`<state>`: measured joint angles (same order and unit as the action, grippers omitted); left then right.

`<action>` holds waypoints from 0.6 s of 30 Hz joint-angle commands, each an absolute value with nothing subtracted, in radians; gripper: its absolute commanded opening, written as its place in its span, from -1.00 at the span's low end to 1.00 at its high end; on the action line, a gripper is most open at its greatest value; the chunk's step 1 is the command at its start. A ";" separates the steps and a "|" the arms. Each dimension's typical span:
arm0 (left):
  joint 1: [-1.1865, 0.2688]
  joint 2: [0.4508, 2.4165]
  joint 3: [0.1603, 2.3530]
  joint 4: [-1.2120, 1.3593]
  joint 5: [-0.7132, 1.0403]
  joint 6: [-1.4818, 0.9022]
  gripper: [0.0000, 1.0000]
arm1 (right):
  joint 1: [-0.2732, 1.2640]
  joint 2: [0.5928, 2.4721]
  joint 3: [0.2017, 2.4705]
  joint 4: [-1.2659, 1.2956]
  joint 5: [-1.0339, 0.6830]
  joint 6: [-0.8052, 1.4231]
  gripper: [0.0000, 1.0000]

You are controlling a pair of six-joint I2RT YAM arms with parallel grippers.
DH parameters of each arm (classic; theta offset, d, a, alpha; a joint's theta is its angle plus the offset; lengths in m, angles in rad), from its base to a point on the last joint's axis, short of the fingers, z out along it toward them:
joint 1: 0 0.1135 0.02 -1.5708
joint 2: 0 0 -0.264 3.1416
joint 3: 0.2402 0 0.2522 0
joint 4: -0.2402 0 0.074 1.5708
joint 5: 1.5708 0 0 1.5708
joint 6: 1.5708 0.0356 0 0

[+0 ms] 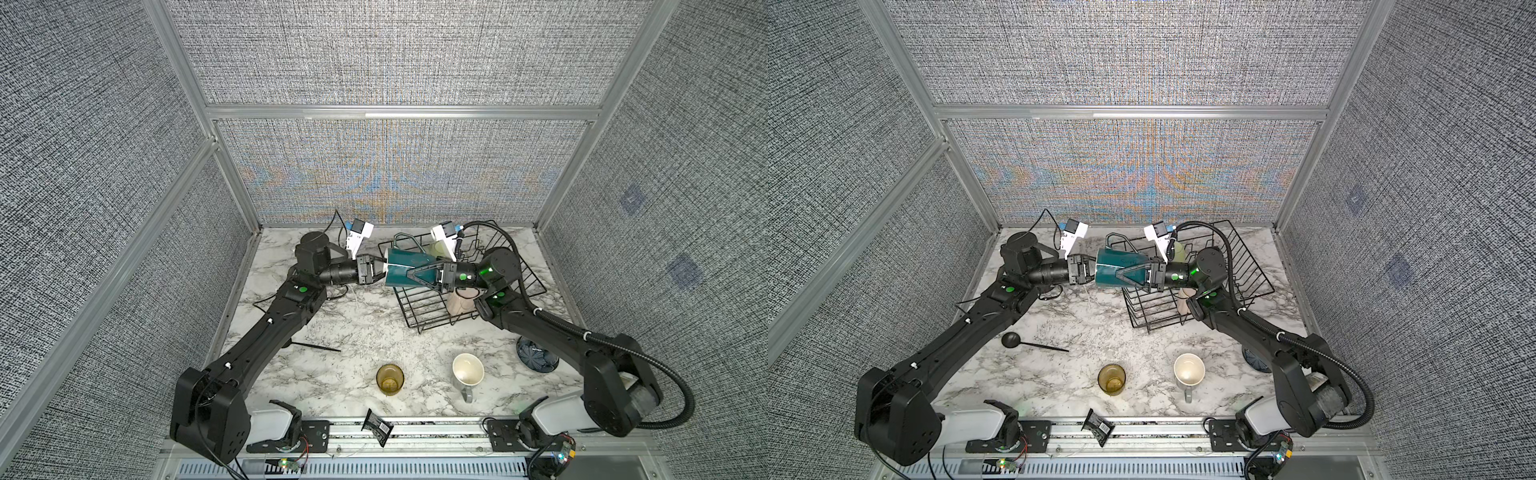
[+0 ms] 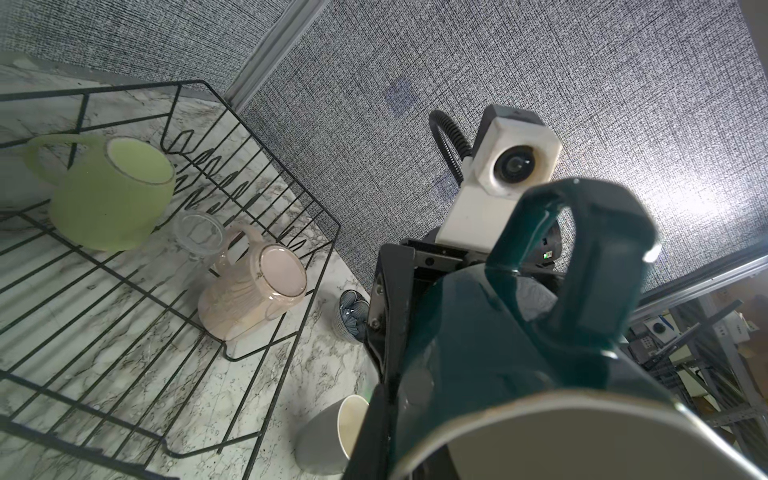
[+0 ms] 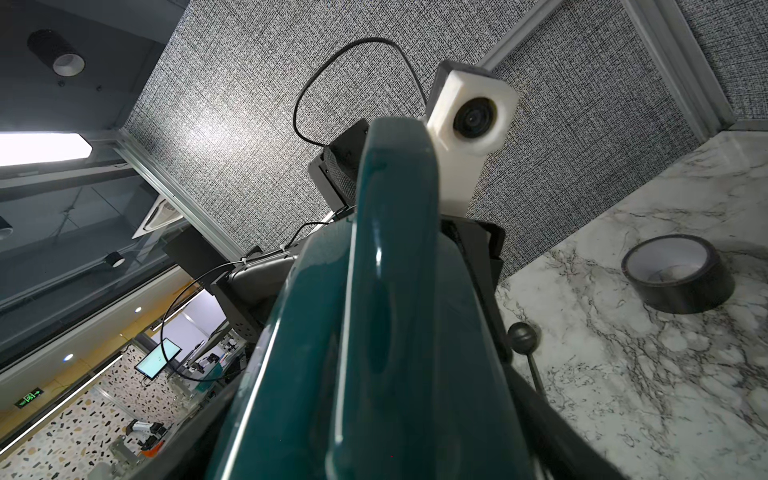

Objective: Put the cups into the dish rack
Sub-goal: 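Grasp the dark green mug's base with the right gripper while the left holds it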

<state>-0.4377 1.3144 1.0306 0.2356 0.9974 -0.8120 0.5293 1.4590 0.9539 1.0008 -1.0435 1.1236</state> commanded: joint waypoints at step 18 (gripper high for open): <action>-0.453 1.312 1.045 0.255 0.964 -0.819 -0.98 | 0.555 1.480 0.953 1.044 -1.018 1.176 0.51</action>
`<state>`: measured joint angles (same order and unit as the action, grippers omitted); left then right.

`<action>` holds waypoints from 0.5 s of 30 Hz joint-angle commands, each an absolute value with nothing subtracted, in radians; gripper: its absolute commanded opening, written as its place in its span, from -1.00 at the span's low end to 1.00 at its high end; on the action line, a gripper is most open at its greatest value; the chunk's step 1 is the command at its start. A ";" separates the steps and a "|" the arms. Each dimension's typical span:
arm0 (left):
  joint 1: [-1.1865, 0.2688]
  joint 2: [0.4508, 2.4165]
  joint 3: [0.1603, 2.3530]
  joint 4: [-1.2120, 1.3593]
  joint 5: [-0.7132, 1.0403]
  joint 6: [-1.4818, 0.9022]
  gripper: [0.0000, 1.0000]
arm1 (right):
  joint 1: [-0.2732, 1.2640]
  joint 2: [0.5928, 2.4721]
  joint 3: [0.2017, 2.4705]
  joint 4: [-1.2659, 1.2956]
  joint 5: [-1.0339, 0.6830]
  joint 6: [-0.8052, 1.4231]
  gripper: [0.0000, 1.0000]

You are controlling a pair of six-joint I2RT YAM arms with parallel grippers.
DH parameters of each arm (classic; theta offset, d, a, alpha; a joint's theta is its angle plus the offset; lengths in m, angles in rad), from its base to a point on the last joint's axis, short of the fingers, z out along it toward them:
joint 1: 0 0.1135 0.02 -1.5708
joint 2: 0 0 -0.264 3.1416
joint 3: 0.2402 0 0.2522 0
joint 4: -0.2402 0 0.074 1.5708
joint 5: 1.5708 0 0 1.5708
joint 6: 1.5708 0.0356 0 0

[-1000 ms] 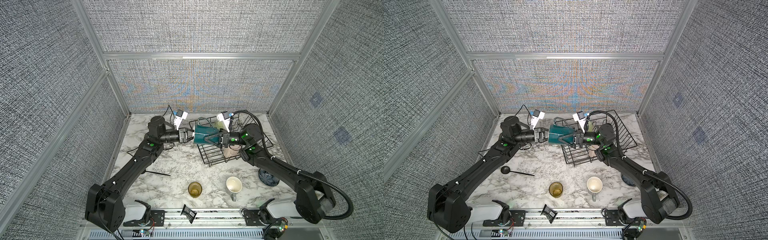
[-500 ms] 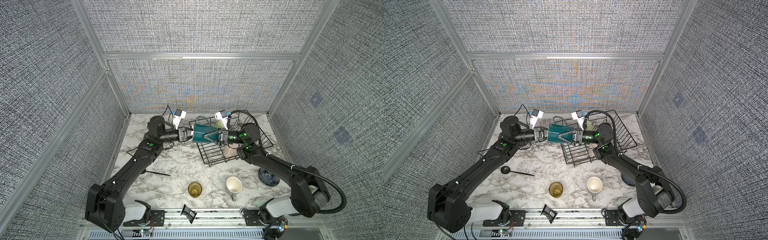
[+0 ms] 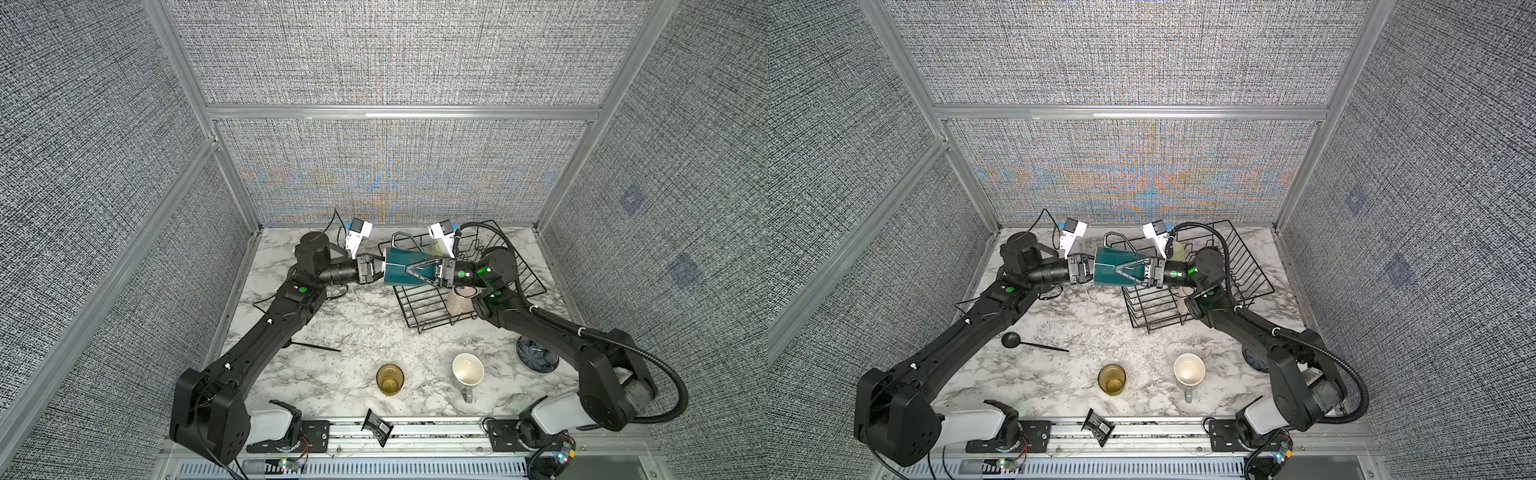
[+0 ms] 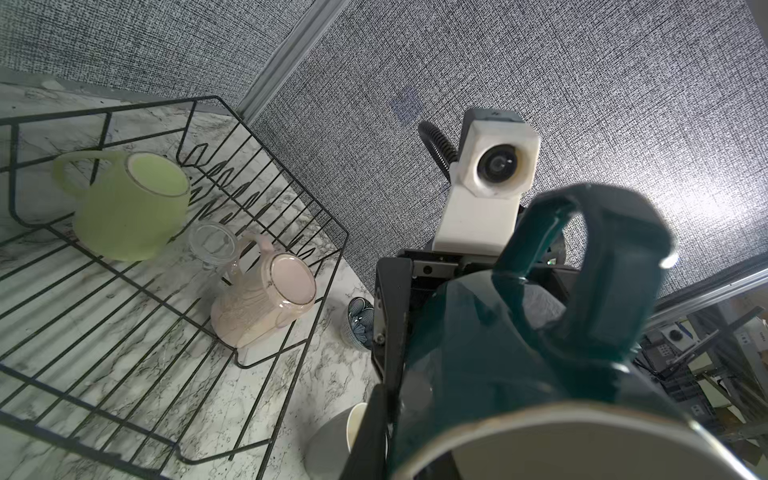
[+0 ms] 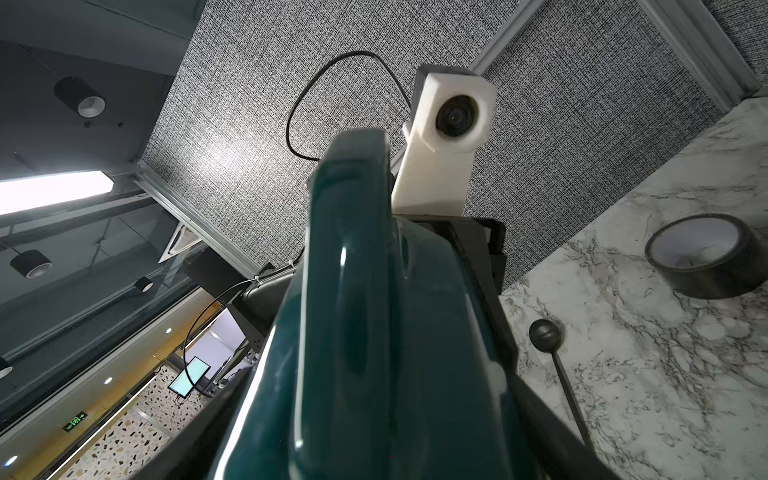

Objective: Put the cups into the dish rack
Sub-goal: 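Grasp the dark green mug's base with the right gripper while the left holds it, then open the left gripper and withdraw while the right moves the mug over the rack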

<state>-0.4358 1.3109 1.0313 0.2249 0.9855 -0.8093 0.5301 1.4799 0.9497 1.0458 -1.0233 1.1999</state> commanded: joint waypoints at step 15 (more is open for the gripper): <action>-0.452 1.226 1.047 -0.054 0.648 -0.642 0.46 | 0.495 1.381 1.020 0.499 -0.891 0.867 0.26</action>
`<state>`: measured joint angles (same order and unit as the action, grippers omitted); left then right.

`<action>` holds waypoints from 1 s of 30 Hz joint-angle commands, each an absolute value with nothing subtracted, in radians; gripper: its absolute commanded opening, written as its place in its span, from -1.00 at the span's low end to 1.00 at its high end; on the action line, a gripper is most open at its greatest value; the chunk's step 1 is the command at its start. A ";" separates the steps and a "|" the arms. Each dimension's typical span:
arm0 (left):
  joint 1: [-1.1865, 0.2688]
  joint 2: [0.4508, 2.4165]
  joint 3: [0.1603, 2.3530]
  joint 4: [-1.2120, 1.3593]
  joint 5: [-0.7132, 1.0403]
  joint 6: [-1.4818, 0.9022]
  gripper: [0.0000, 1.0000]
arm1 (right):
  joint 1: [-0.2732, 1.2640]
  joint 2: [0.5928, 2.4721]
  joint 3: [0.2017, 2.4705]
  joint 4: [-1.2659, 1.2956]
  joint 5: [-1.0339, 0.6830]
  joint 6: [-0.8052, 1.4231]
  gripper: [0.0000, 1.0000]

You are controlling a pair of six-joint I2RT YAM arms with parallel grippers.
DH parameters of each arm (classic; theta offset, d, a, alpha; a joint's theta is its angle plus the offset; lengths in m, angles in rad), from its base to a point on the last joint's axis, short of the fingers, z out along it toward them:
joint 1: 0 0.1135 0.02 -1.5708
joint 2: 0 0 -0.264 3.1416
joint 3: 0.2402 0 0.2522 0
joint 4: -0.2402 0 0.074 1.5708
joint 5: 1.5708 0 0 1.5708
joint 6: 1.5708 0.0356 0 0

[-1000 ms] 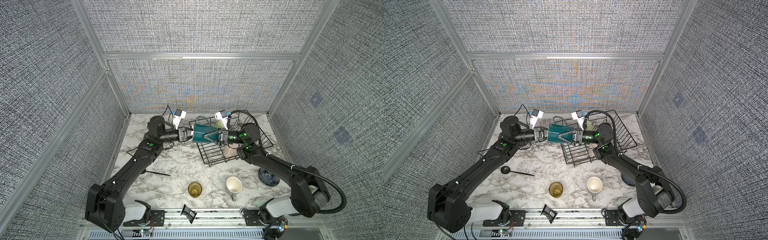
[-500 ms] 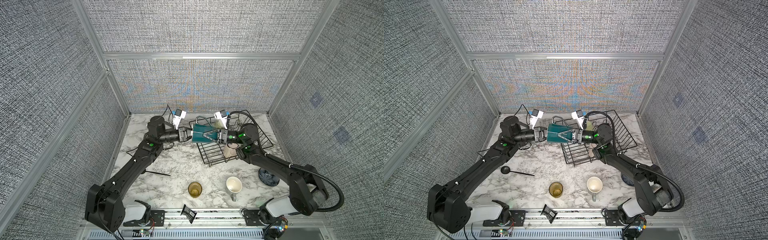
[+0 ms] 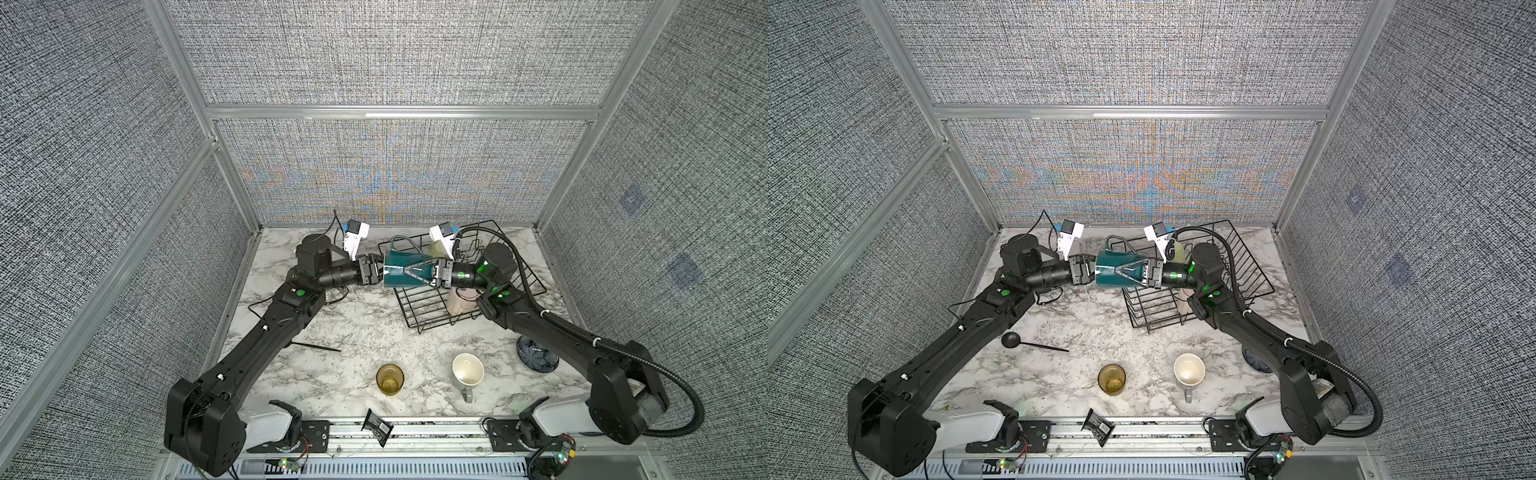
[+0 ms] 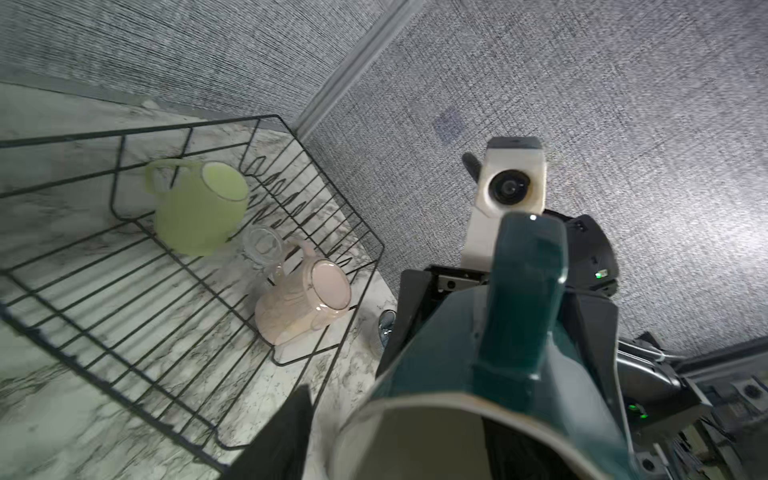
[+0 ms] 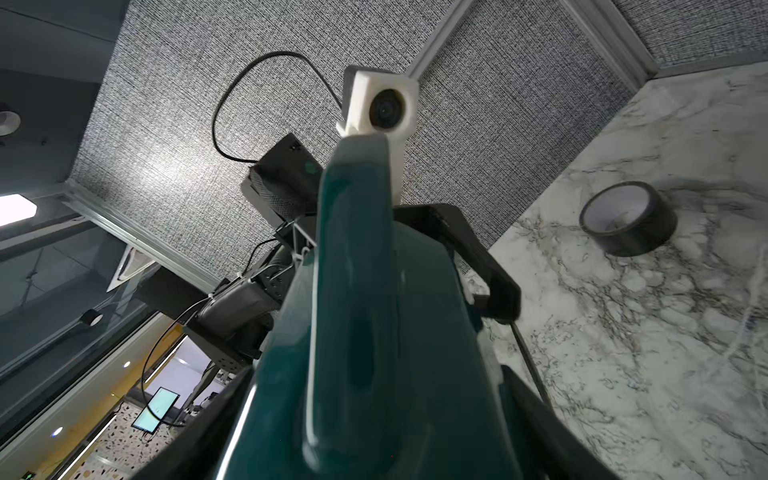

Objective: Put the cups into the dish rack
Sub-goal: 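Open the left gripper and withdraw while the right moves the mug over the rack, then lower the dark green mug into the rack with the right gripper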

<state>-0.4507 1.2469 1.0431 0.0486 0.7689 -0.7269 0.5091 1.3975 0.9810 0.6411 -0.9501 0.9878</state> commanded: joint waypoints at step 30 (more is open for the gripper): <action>-0.450 0.996 0.893 -0.507 -0.060 -0.515 0.59 | 0.561 1.756 1.654 -0.651 0.020 0.140 0.11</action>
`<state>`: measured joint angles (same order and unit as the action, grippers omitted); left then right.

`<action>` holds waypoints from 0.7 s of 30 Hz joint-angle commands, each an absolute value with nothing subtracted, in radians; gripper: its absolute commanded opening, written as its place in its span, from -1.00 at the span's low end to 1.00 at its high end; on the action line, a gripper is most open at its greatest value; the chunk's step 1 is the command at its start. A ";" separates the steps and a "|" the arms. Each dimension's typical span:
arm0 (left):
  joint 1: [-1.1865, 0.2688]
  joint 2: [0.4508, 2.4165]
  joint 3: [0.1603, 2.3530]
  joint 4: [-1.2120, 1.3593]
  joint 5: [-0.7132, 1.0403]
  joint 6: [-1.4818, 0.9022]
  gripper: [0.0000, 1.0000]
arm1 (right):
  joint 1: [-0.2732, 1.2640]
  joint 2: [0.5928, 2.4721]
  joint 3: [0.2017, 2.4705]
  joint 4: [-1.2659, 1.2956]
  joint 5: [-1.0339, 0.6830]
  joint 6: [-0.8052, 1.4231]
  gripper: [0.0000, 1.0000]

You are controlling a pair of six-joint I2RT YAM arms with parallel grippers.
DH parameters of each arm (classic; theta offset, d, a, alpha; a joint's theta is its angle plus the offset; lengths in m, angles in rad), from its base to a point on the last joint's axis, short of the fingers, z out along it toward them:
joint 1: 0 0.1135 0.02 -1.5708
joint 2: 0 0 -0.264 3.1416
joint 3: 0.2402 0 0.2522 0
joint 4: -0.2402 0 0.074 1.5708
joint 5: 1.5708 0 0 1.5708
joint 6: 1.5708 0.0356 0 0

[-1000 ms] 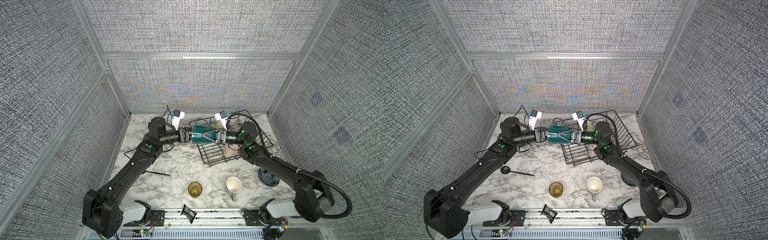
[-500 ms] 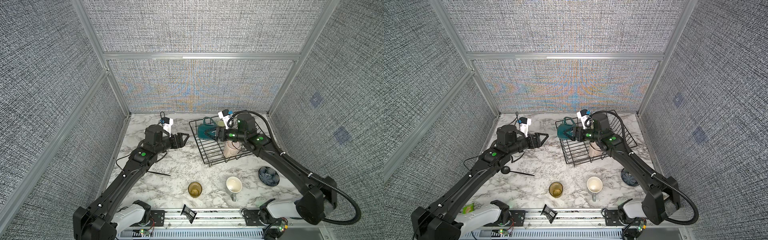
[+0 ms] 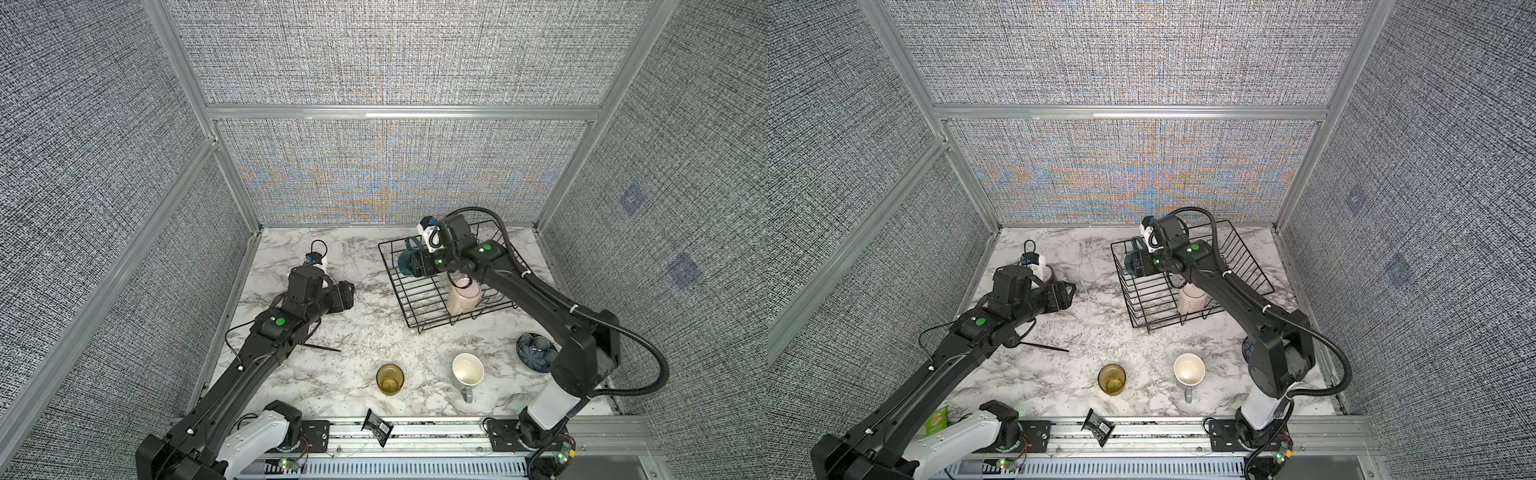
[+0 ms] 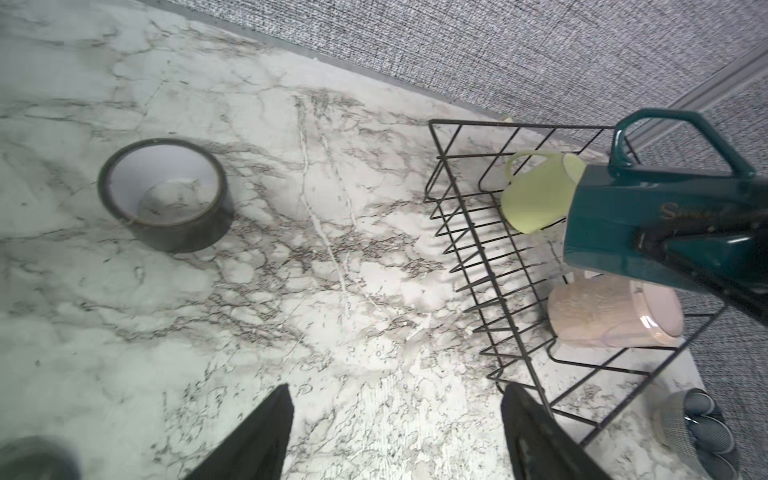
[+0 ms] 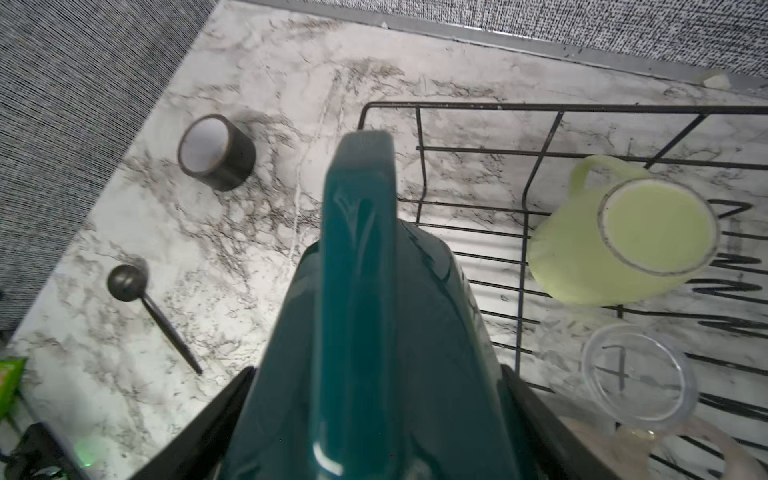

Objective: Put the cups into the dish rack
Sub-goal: 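Lower the dark green mug into the rack with the right gripper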

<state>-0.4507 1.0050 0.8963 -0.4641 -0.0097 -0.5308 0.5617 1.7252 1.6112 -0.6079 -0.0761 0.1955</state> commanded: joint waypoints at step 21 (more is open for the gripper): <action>-0.451 0.963 0.824 -0.517 -0.047 -0.521 0.59 | 0.586 2.235 2.167 -1.009 0.188 0.198 0.15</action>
